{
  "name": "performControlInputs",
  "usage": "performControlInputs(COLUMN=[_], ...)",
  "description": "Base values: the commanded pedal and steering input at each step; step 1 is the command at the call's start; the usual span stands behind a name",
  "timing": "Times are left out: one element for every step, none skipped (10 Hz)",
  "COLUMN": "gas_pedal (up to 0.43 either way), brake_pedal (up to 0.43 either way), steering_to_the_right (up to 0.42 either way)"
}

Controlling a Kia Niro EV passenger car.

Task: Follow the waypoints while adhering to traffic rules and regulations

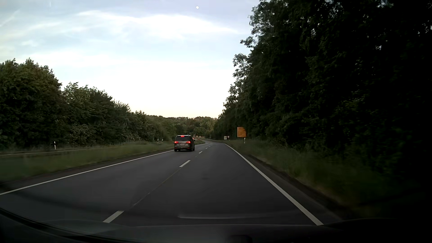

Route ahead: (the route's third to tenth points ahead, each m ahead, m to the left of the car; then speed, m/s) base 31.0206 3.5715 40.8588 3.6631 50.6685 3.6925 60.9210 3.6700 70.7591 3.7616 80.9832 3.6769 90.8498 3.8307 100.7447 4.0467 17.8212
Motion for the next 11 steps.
performControlInputs(gas_pedal=[0.000,0.000,0.000,0.000,0.000,0.000,0.000,0.000,0.000,0.000,0.000], brake_pedal=[0.000,0.000,0.000,0.000,0.000,0.000,0.000,0.000,0.000,0.000,0.000], steering_to_the_right=[0.002,0.002,0.002,0.001,0.001,0.001,0.000,0.001,0.001,0.000,0.000])
